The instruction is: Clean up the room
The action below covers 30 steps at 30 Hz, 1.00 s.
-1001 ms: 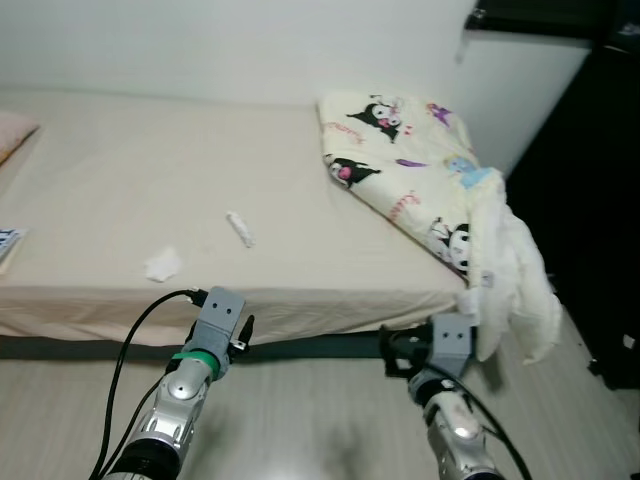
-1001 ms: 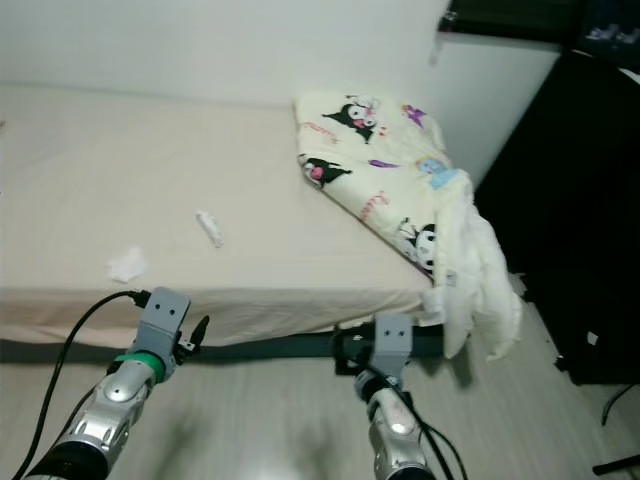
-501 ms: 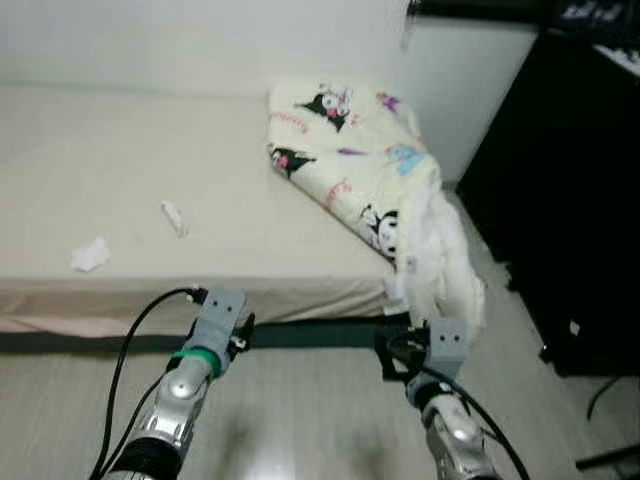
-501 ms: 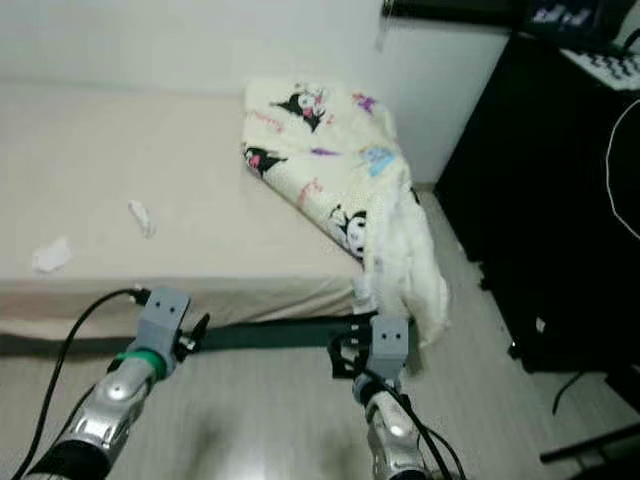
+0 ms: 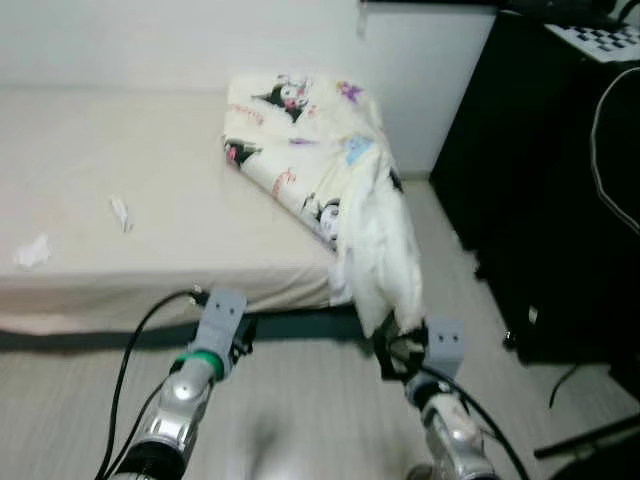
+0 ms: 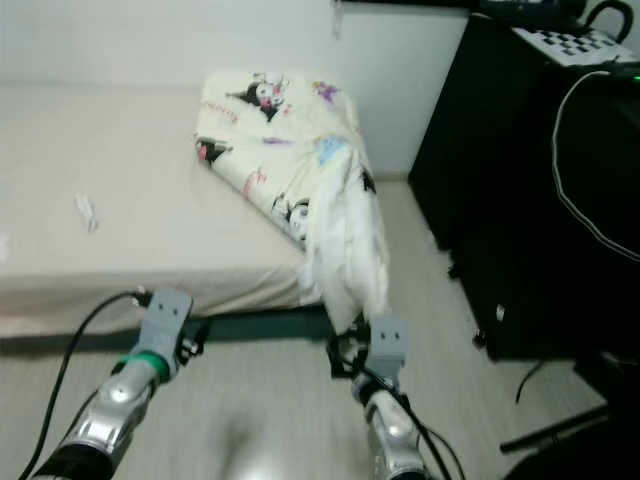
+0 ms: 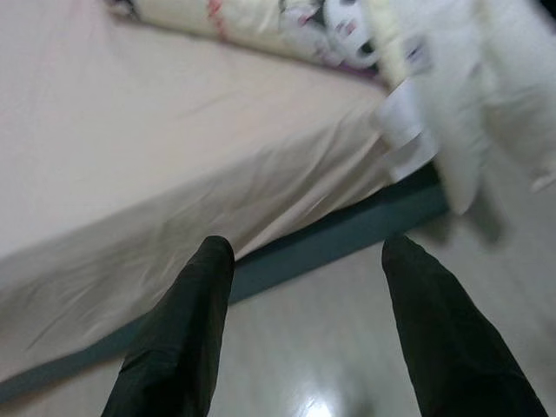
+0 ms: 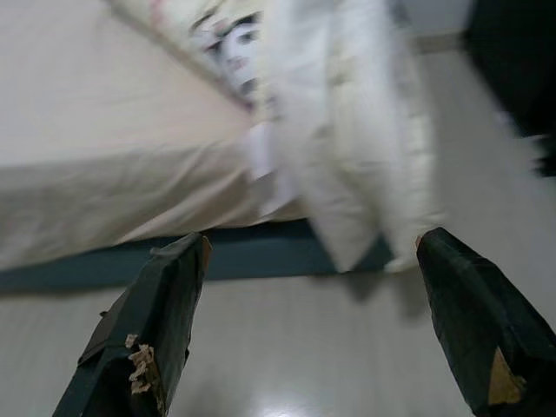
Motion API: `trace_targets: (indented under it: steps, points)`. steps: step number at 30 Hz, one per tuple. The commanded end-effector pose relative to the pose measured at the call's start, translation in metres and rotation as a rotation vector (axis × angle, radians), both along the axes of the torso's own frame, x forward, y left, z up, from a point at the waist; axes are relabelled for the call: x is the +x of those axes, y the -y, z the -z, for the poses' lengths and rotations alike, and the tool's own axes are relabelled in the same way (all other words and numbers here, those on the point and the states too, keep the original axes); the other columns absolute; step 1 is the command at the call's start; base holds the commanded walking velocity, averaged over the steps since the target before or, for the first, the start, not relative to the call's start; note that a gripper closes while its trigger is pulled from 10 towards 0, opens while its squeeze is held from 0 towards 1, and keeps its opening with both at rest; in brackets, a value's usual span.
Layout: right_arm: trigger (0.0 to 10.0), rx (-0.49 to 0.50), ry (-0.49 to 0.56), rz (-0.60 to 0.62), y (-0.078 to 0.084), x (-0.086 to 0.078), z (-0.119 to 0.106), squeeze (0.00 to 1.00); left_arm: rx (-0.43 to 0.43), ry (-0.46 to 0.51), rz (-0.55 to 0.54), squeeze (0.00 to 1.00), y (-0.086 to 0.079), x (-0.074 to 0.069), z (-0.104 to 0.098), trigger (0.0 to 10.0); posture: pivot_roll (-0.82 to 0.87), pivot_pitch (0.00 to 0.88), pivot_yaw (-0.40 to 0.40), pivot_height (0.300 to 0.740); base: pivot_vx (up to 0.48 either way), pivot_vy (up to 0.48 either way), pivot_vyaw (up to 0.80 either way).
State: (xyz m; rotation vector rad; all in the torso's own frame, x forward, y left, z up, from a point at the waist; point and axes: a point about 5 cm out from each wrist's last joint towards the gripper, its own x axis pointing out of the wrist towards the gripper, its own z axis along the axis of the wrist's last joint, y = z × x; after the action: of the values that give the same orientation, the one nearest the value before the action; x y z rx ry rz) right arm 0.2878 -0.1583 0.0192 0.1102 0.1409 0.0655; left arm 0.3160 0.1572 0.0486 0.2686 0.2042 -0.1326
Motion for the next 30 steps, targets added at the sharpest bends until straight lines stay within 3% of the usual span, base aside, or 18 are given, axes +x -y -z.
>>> trace_targets:
  steps: [1,9,30]
  points:
    - [10.0,0.011,-0.021,0.001,-0.0021,-0.0037,0.0048,0.00,0.005,-0.036,-0.008,0.00,-0.0041,-0.0059,0.0083,10.0,0.06,0.058,-0.006,0.740,0.000,0.000,0.00]
    - [10.0,0.010,-0.021,-0.006,-0.0026,-0.0036,0.0047,0.00,0.021,-0.039,-0.034,0.00,-0.0073,-0.0048,0.0084,10.0,0.06,0.058,-0.006,0.740,0.000,0.000,0.00]
    - [10.0,0.010,-0.024,-0.011,-0.0028,-0.0050,0.0057,0.00,0.036,-0.037,-0.043,0.00,-0.0084,-0.0036,0.0073,10.0,0.05,0.061,-0.006,0.740,0.375,0.000,0.00]
